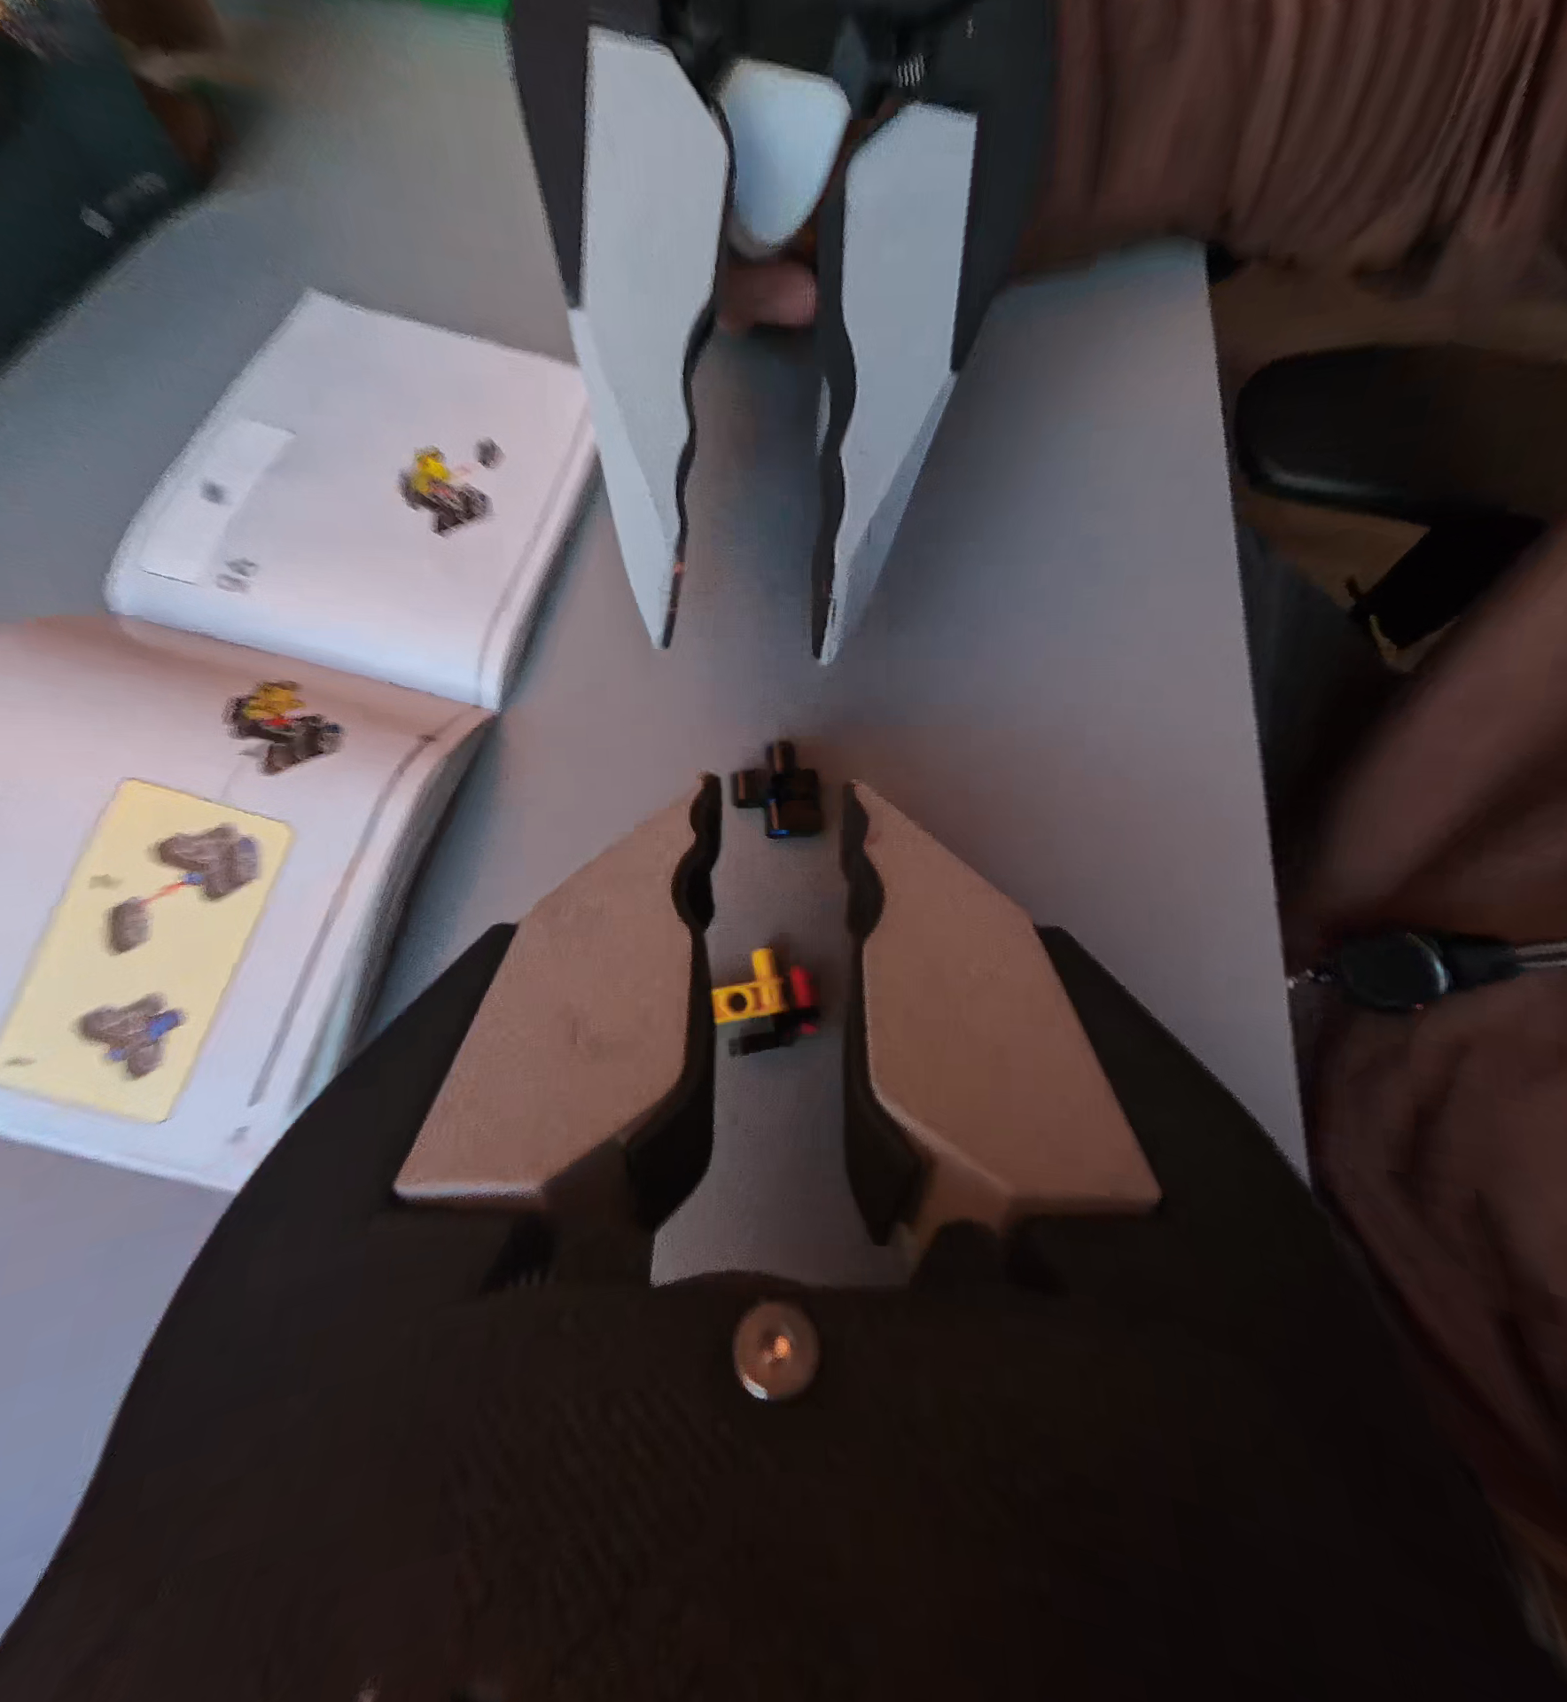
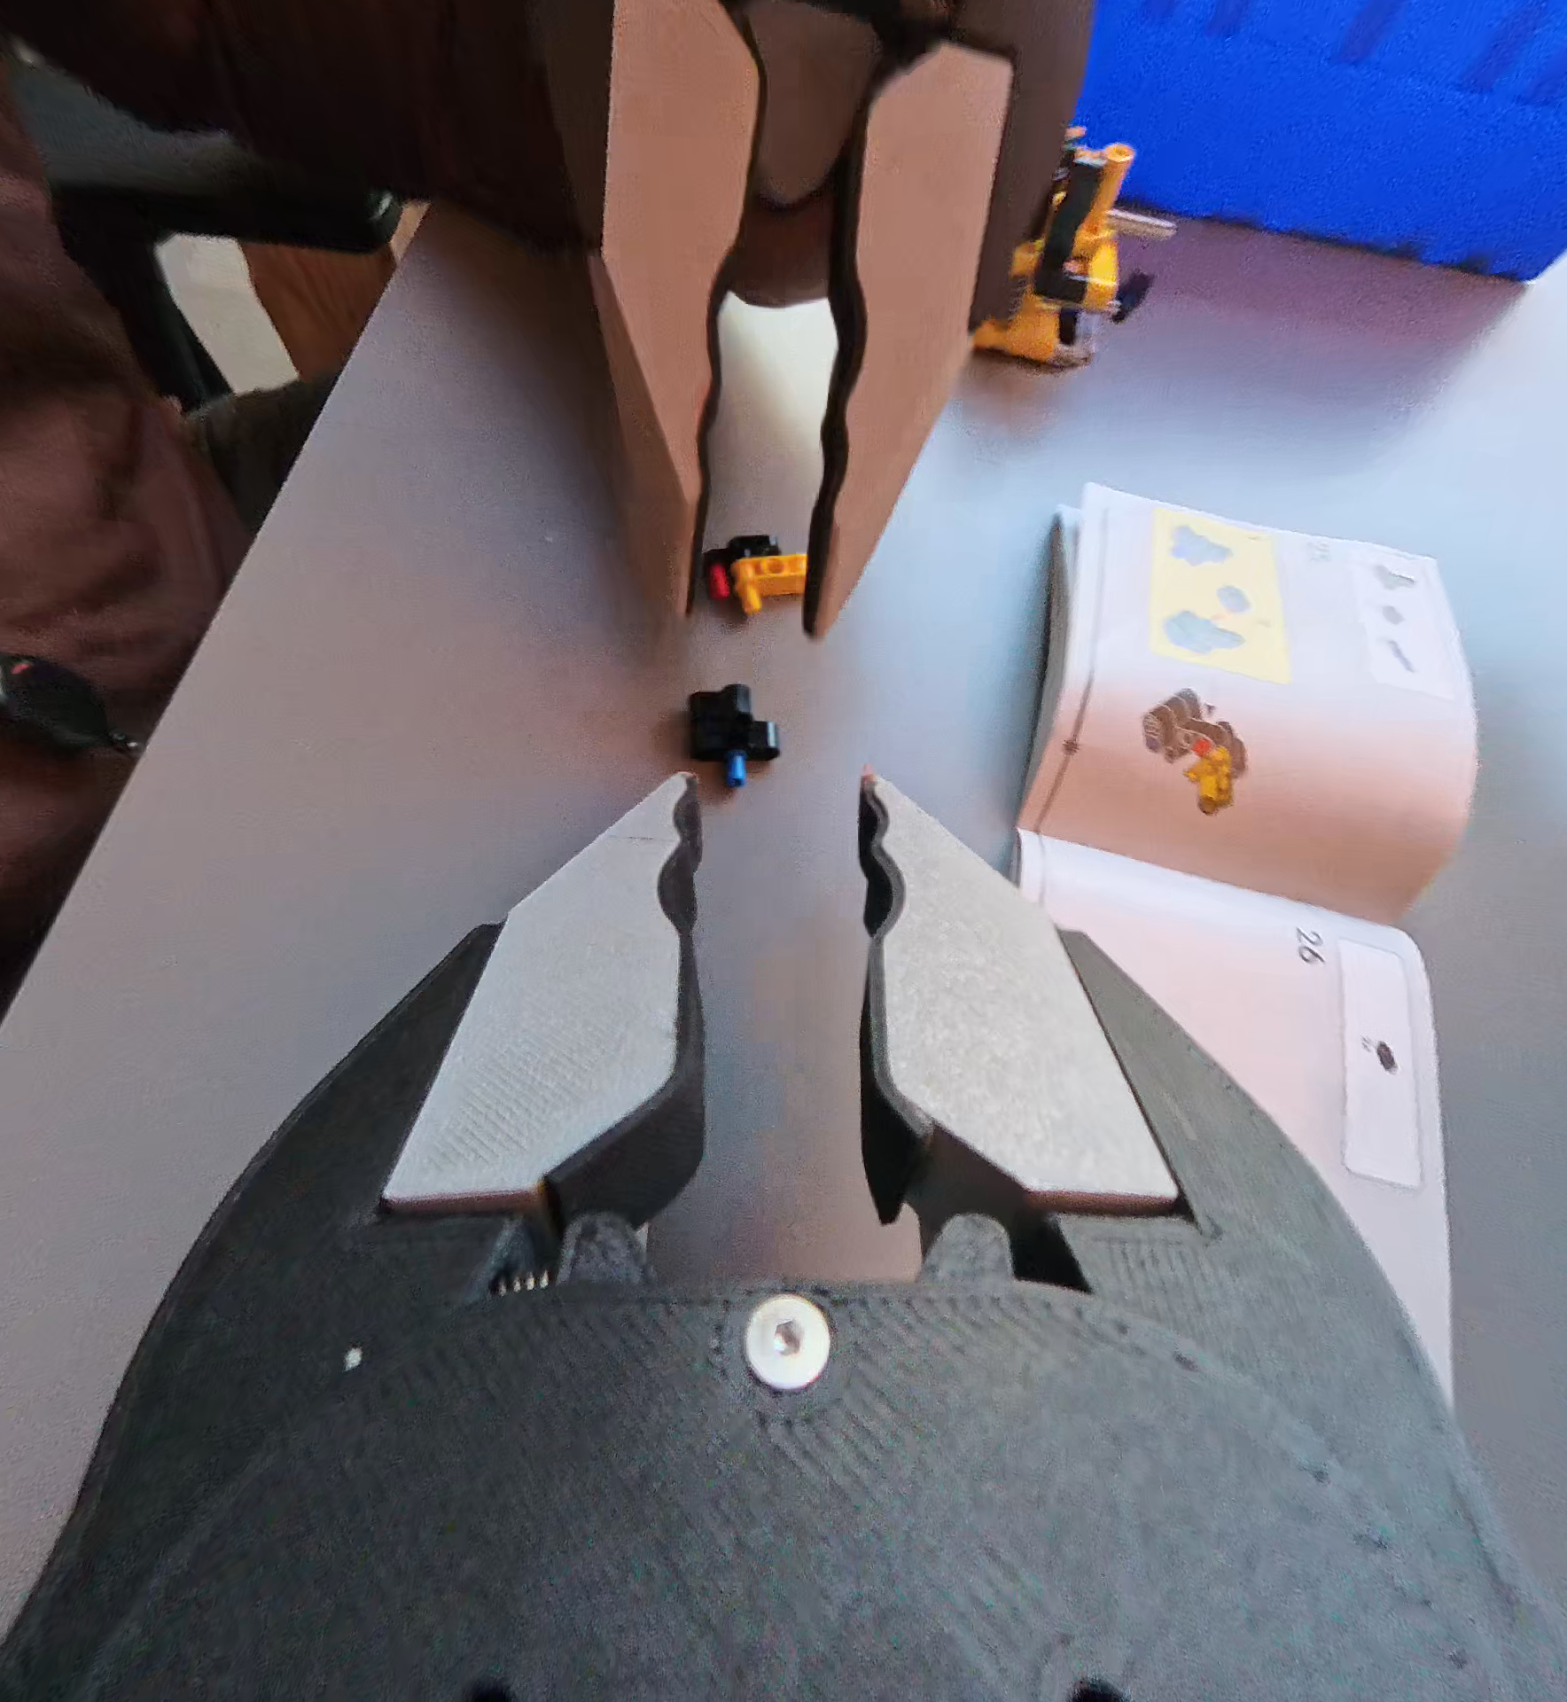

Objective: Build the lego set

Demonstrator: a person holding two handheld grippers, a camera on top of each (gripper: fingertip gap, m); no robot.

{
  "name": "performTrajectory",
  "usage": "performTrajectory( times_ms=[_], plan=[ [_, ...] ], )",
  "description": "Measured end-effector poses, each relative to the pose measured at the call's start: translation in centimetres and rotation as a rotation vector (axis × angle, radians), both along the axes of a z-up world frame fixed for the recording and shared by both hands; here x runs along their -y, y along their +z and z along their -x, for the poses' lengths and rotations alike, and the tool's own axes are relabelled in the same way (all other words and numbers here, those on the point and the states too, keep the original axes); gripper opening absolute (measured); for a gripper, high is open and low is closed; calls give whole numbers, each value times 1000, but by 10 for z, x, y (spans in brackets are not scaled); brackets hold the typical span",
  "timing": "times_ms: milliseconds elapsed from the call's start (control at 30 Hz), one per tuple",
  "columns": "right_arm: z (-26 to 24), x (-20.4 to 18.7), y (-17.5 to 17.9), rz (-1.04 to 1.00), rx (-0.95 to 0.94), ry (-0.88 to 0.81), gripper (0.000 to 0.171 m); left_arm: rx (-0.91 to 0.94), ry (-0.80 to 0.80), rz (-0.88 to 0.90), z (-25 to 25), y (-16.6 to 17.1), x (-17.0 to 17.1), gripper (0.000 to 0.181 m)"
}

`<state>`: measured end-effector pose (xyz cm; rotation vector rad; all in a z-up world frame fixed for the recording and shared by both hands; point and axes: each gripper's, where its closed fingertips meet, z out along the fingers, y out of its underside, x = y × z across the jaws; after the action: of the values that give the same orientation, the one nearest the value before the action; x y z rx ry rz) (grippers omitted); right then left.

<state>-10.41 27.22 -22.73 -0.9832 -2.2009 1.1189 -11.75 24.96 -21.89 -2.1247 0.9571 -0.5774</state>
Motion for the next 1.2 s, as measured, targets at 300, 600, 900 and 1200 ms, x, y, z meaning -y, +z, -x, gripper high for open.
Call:
performTrajectory(
  times_ms=[300, 600, 900, 1200],
  plan=[
    [-10, -20, 14, 177, -3, -93, 32, 41, 187, -13, 48, 23, 23, 27],
    [-3, -20, 26, 186, -85, -184, 55, -28, 490, 52, 102, 18, 92, 50],
    [-2, -55, 66, 323, -259, -363, 67, 37, 624, -162, 144, 118, 88, 61],
    [0, -65, 70, 442, -257, -400, 65, -24, 469, -80, 123, 41, 70, 51]
  ],
)
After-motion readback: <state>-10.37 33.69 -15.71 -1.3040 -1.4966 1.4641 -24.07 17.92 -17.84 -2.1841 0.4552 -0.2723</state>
